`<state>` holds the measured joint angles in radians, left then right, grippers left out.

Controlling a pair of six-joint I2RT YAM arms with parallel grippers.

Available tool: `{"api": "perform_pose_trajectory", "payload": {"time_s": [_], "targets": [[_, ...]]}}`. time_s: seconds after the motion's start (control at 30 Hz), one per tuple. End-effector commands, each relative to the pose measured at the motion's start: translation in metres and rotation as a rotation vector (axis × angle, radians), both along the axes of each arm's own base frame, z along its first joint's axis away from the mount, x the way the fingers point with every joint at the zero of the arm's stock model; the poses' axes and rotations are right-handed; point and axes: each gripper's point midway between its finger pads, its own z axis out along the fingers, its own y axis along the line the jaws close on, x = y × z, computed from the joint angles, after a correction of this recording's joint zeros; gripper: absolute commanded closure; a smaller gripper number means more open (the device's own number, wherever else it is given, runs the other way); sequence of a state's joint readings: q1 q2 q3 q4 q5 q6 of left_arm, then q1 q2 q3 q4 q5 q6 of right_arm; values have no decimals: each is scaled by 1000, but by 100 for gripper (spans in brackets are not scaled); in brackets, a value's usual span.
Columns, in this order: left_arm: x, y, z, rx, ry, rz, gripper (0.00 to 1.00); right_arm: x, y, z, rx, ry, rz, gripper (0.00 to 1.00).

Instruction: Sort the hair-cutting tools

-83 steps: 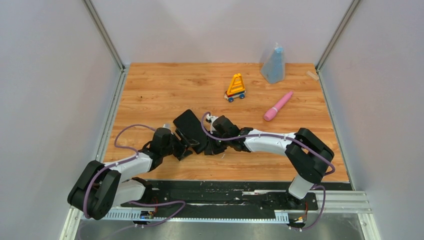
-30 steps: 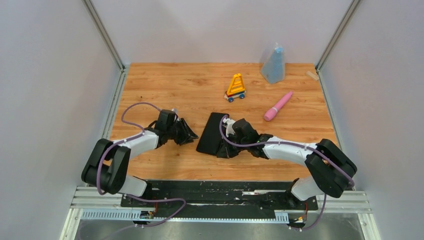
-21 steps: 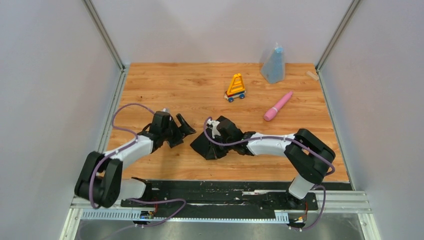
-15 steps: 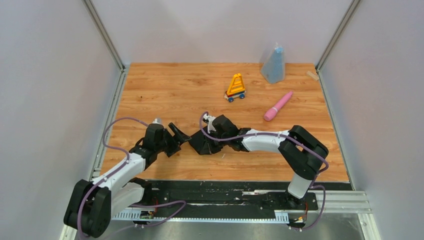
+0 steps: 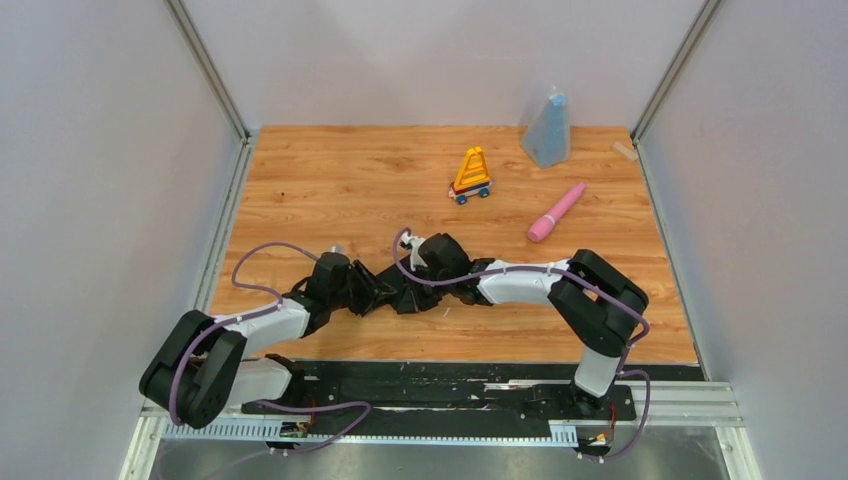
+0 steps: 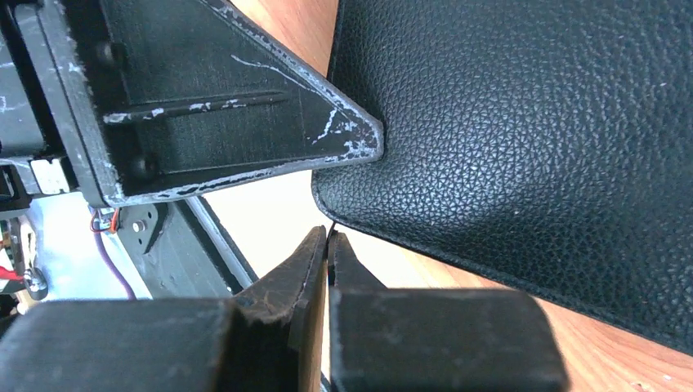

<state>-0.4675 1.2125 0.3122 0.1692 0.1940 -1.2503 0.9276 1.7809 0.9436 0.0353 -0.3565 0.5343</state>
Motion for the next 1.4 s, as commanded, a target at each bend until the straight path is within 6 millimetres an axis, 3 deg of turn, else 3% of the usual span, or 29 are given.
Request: {"api": "perform_pose_trajectory", "payload": {"time_s": [0.0, 0.07, 0.13, 0.17, 0.23, 0.47, 0.67, 0.73, 0.83, 1.0, 1.1, 1.2, 1.3, 1.37], "targets": [[13, -7, 9, -12, -43, 28, 58, 3, 19, 20, 70, -36, 15, 100], [12, -3, 6, 7, -38, 35, 66, 2, 15, 20, 63, -42, 12, 100], [11, 0, 4, 26, -35, 39, 80, 3, 10, 19, 47, -57, 2, 100], [12, 2, 6, 34, -40, 44, 92, 4, 5, 17, 29, -67, -13, 100], [12, 9, 4, 77, -38, 56, 100, 7, -7, 13, -10, -89, -39, 100], [6, 37, -10, 191, 6, 85, 100, 13, -72, -11, -178, -125, -179, 100], [5, 48, -14, 207, 27, 73, 100, 40, -149, -29, -270, -44, -447, 100], [5, 52, -15, 221, 29, 67, 100, 50, -166, -28, -258, -17, -522, 100], [8, 64, -15, 251, 35, 67, 100, 58, -171, -20, -235, -32, -534, 100], [30, 77, -9, 304, 15, 64, 99, 49, -146, -8, -141, -22, -414, 100], [48, 77, -10, 345, 17, 19, 89, 39, -129, -4, -110, -7, -338, 100], [79, 71, 6, 350, -28, 4, 66, 29, -107, 5, -72, 3, -267, 100], [97, 62, 22, 323, -63, -14, 27, 23, -81, 16, -36, 0, -215, 100], [98, 59, 31, 299, -79, -11, 10, 22, -61, 27, -5, -10, -178, 100]]}}
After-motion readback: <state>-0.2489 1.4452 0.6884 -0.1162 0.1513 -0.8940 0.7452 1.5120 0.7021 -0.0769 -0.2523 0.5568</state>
